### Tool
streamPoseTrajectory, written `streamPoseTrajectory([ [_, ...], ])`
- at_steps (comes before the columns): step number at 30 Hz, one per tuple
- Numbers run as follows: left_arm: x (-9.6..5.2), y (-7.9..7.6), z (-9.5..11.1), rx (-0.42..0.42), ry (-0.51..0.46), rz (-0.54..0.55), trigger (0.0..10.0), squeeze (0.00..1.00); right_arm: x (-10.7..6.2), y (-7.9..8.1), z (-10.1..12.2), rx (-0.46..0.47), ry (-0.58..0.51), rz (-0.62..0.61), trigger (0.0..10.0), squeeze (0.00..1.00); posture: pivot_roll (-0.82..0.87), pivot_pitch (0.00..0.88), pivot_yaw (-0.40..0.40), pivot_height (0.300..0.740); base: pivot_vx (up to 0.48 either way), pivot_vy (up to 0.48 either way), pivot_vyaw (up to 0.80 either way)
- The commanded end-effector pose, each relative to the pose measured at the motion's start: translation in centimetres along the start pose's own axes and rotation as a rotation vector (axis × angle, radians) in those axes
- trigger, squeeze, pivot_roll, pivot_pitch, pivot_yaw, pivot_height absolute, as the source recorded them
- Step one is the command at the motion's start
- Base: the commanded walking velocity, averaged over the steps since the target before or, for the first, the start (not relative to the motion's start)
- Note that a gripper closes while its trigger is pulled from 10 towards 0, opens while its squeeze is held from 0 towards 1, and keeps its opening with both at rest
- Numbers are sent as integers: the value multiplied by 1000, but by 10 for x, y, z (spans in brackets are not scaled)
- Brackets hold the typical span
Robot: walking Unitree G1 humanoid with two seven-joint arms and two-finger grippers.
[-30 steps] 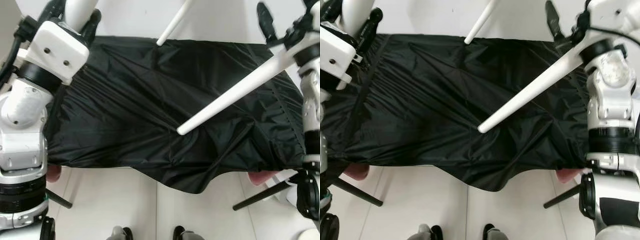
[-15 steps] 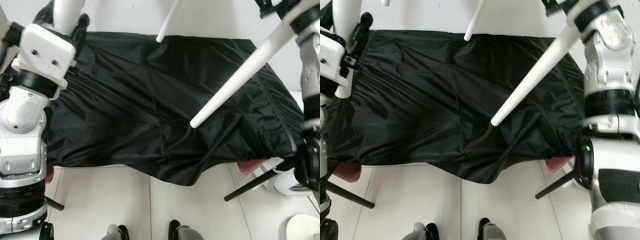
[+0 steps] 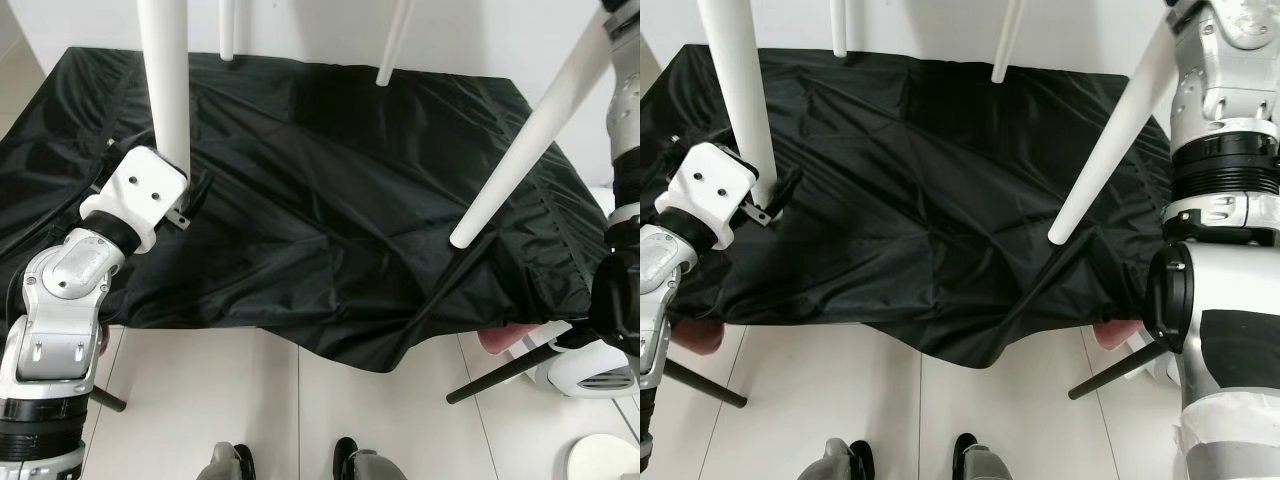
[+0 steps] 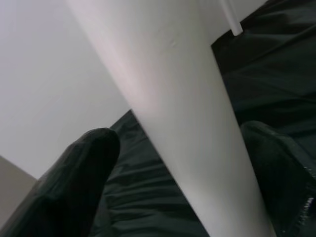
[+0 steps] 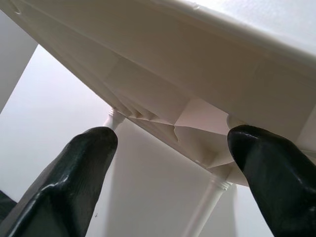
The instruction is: Building children table
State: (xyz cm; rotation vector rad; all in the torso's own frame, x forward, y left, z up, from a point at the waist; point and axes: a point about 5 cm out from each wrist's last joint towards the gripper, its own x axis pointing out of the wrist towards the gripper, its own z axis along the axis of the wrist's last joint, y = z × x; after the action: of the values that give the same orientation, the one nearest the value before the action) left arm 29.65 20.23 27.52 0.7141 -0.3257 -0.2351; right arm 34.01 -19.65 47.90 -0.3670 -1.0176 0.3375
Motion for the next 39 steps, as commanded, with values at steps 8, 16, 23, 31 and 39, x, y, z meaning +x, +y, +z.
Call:
streamPoseTrajectory([
  [8,-8,19,-12,-9,110,84,10000,1000,-24,-9,13,104,-91,47,10000,0,-72,173,-43,740,0,0,0],
  [16,-4,16,-9,9,118,42,10000,0,-46,35,-13,218,34,305,10000,0,-66,188,-30,740,0,0,0],
  [23,-2,13,-5,12,132,-8,10000,0,-90,90,-40,417,224,652,10000,0,-64,205,-25,740,0,0,0],
  [31,-7,14,-1,-42,130,-11,10000,0,-119,111,-39,600,295,773,10000,0,-53,205,-38,740,0,0,0],
  [39,-17,-9,0,-113,94,-230,10000,0,-180,129,-31,759,453,1004,10000,0,-50,200,-31,740,0,0,0],
])
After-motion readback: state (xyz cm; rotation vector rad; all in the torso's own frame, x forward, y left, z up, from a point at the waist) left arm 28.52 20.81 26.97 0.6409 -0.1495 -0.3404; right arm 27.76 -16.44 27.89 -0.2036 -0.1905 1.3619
